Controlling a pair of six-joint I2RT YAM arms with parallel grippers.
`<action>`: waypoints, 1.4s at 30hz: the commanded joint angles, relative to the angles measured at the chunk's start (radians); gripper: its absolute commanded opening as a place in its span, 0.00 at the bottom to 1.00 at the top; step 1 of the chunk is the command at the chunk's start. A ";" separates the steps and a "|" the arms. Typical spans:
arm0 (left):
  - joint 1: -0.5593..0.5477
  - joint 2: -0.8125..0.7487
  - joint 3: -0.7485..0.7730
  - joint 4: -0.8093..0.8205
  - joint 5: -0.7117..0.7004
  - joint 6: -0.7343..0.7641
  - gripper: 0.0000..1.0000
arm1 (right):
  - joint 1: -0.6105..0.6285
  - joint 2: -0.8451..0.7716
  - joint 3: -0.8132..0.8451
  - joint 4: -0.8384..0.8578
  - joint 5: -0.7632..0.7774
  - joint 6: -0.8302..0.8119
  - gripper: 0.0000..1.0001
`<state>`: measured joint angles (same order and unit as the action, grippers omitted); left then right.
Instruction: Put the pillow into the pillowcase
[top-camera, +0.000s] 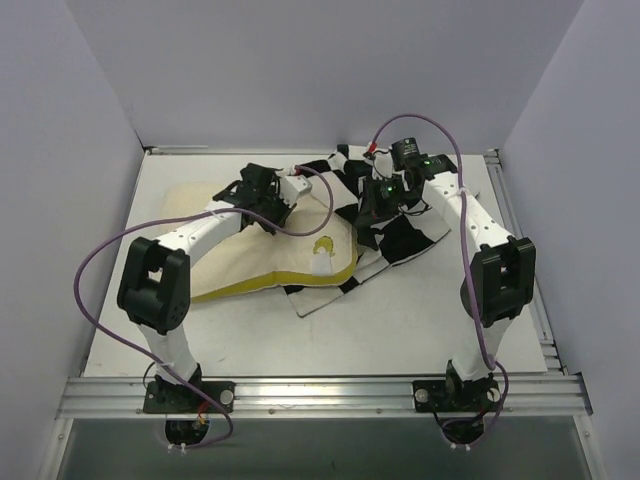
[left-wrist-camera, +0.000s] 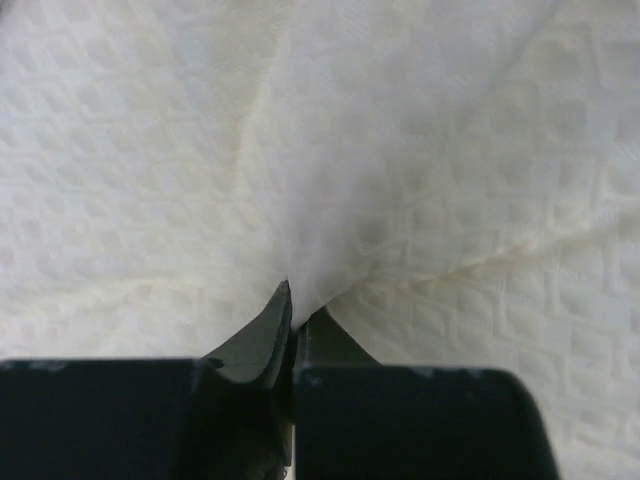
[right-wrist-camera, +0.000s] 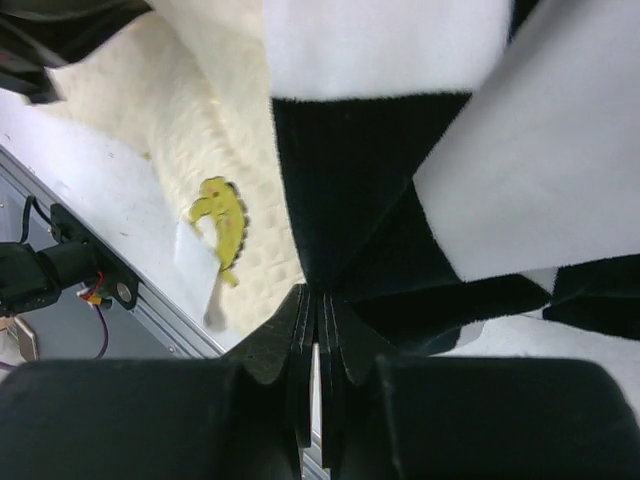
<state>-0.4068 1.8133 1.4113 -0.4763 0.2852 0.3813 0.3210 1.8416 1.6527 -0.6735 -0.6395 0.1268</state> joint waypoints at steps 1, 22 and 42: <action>-0.113 -0.010 -0.115 0.279 -0.277 -0.010 0.00 | 0.003 -0.019 0.042 -0.052 -0.032 0.020 0.00; -0.239 -0.286 -0.219 -0.154 0.221 0.456 0.97 | -0.272 -0.139 -0.322 -0.075 0.032 0.036 0.76; -0.277 0.018 -0.074 -0.117 0.274 0.395 0.02 | -0.224 -0.088 -0.519 0.212 0.037 0.128 0.61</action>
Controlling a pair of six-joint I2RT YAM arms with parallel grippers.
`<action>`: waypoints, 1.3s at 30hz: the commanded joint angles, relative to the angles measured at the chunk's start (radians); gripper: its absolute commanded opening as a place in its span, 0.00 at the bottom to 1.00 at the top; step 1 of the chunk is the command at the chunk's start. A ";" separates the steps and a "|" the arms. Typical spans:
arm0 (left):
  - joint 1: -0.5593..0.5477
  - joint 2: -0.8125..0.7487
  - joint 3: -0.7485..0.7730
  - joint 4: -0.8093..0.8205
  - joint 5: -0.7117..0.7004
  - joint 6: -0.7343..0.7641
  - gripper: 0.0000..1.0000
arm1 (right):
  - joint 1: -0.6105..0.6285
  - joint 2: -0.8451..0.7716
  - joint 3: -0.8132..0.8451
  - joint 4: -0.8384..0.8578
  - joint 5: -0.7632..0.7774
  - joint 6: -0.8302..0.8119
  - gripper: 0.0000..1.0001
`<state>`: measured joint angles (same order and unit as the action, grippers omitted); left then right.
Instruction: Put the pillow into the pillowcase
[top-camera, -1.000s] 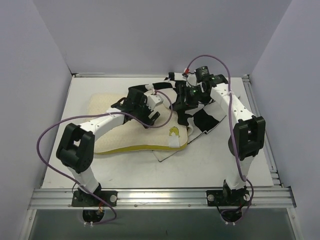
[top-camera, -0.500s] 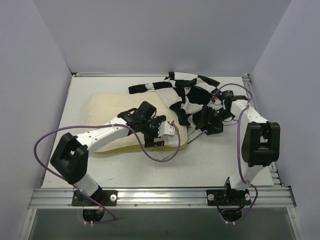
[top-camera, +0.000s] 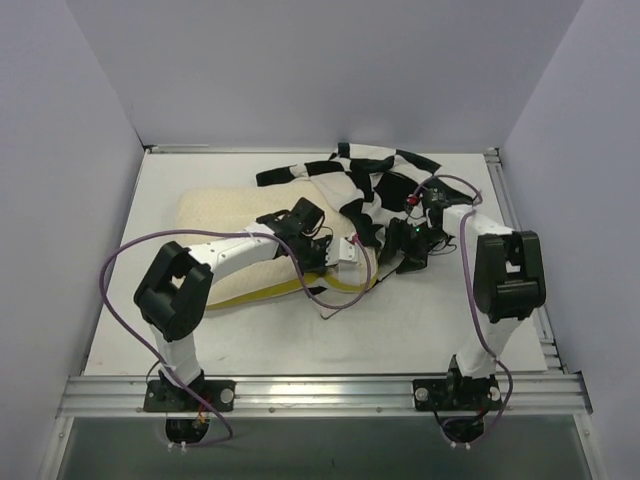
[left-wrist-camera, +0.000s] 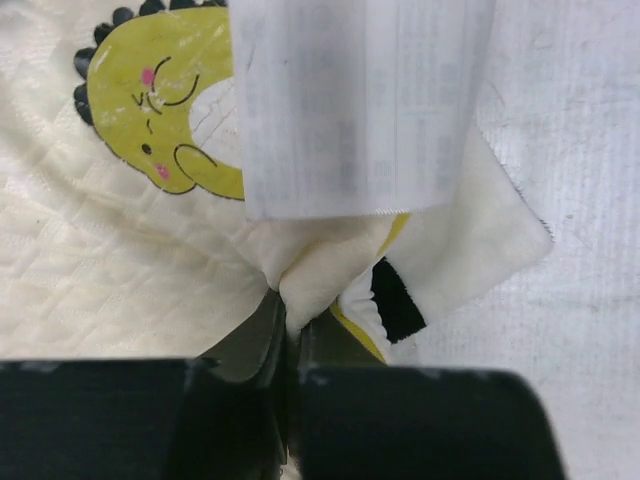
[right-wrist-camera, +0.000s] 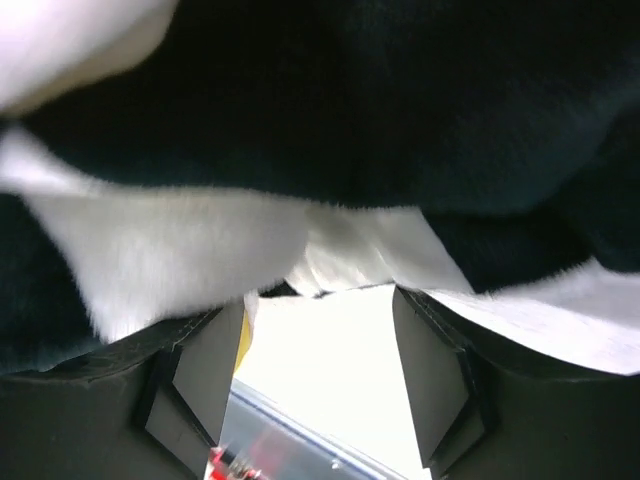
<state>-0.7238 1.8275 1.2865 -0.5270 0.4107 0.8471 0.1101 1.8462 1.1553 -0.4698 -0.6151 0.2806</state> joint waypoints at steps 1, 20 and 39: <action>0.046 0.000 0.059 -0.071 0.172 -0.088 0.00 | -0.010 -0.111 -0.038 0.023 0.021 -0.040 0.61; 0.162 0.018 0.226 -0.119 0.277 -0.460 0.00 | 0.126 -0.036 0.003 0.185 0.151 -0.067 0.05; -0.005 0.114 0.114 0.289 -0.343 -0.924 0.00 | 0.143 -0.562 -0.155 0.033 -0.215 -0.030 0.00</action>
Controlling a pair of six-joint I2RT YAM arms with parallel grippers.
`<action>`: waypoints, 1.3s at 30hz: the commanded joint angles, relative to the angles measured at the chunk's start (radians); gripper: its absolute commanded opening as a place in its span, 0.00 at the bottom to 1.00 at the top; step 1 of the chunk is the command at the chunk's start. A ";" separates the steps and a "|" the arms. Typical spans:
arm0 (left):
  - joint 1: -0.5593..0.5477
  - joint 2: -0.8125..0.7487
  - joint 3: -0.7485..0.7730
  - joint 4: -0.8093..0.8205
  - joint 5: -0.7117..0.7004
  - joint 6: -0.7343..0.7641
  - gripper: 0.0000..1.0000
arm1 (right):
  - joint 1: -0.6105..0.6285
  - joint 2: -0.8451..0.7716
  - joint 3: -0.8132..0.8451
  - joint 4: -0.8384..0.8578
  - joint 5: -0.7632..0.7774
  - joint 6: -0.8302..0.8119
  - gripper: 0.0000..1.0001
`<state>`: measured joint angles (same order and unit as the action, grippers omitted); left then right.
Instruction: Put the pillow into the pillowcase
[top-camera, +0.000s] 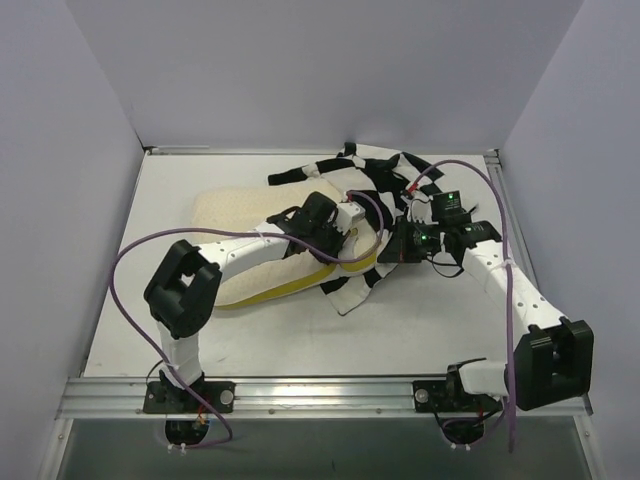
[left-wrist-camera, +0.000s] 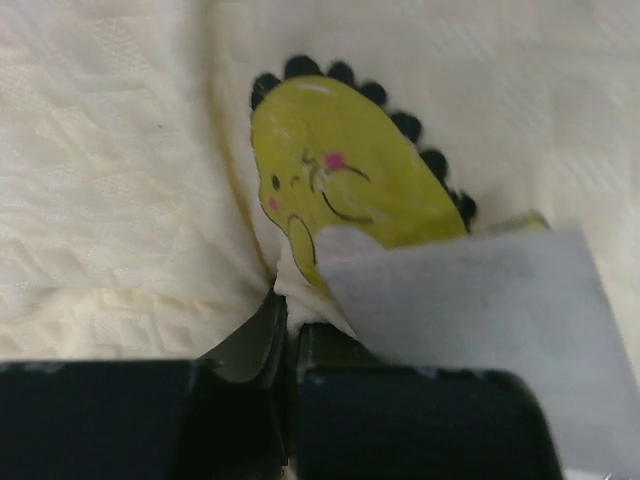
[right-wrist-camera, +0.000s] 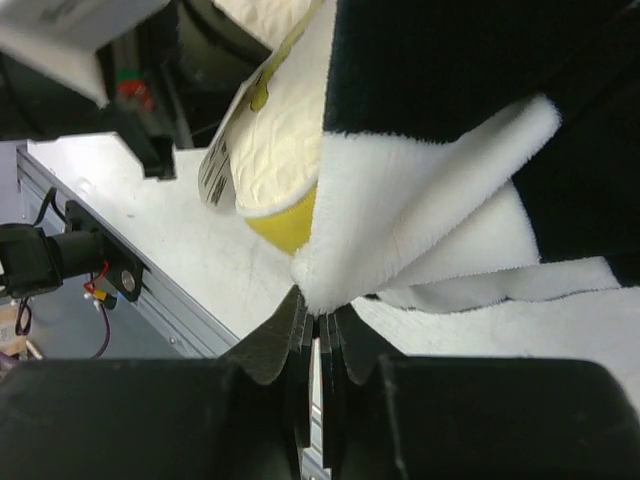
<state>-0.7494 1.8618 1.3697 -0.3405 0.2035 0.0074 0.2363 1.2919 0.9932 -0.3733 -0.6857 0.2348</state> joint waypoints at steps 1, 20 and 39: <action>0.022 0.088 0.035 0.101 -0.142 -0.098 0.00 | 0.018 -0.003 0.005 -0.085 -0.138 0.009 0.00; -0.050 -0.297 -0.228 0.103 0.258 0.478 0.80 | -0.054 0.138 -0.005 -0.098 -0.063 -0.037 0.00; 0.032 0.010 0.072 0.400 0.036 0.007 0.00 | 0.030 -0.081 -0.113 -0.101 -0.232 -0.028 0.00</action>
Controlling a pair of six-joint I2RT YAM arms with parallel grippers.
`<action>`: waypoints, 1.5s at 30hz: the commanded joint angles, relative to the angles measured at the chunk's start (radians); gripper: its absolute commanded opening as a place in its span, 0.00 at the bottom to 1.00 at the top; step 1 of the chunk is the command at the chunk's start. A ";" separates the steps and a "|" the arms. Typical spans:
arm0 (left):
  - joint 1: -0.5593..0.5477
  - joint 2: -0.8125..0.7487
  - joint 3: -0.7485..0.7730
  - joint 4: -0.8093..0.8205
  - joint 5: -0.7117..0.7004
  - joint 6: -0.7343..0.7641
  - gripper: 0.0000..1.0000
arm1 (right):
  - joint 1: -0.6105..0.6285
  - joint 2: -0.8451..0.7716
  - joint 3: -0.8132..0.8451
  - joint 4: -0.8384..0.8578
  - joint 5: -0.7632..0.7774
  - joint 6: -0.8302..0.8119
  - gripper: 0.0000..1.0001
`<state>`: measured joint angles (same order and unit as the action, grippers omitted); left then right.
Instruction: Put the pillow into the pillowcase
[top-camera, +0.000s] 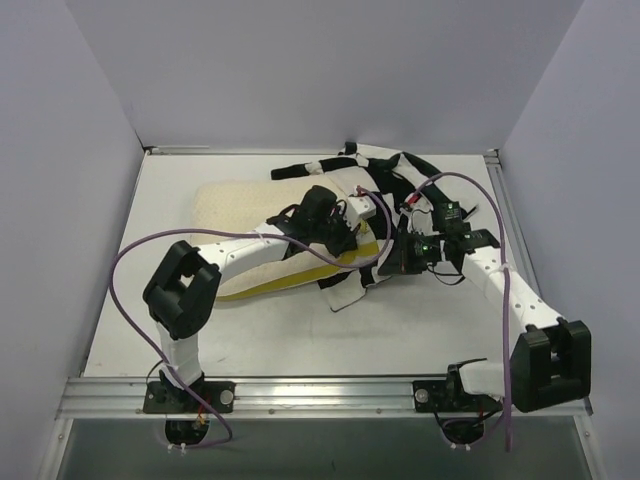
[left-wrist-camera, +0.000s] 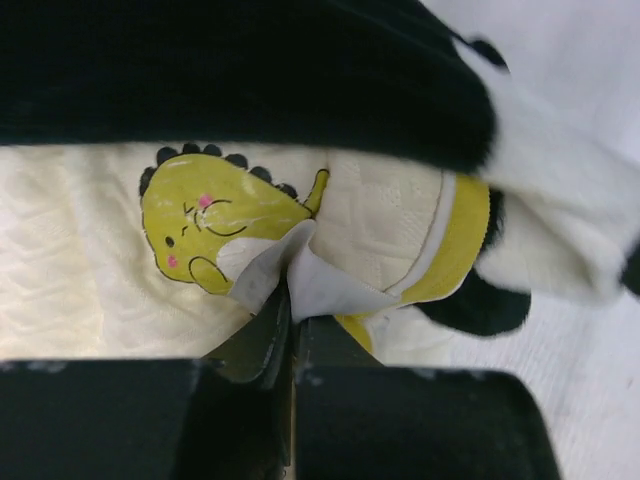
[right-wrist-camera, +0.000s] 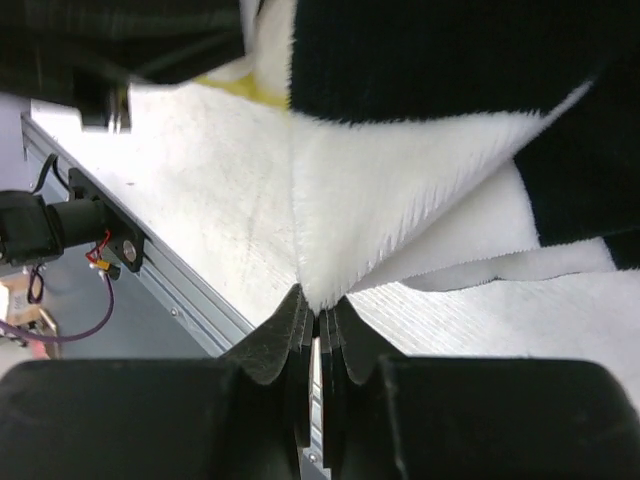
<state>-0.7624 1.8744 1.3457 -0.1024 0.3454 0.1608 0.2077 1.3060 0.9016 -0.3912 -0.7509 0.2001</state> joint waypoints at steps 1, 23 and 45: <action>0.043 -0.003 0.098 0.176 -0.117 -0.161 0.00 | 0.073 -0.117 -0.035 -0.081 -0.186 0.007 0.00; 0.028 -0.089 -0.152 0.192 0.136 -0.393 0.64 | 0.048 -0.001 0.074 -0.110 -0.153 -0.023 0.06; 0.097 -0.135 -0.123 -0.019 0.066 -0.331 0.70 | 0.116 0.163 0.303 -0.296 0.364 -0.096 0.45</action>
<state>-0.6678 1.7073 1.1717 -0.1215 0.4545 -0.1333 0.2916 1.4315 1.1980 -0.6434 -0.4774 0.1013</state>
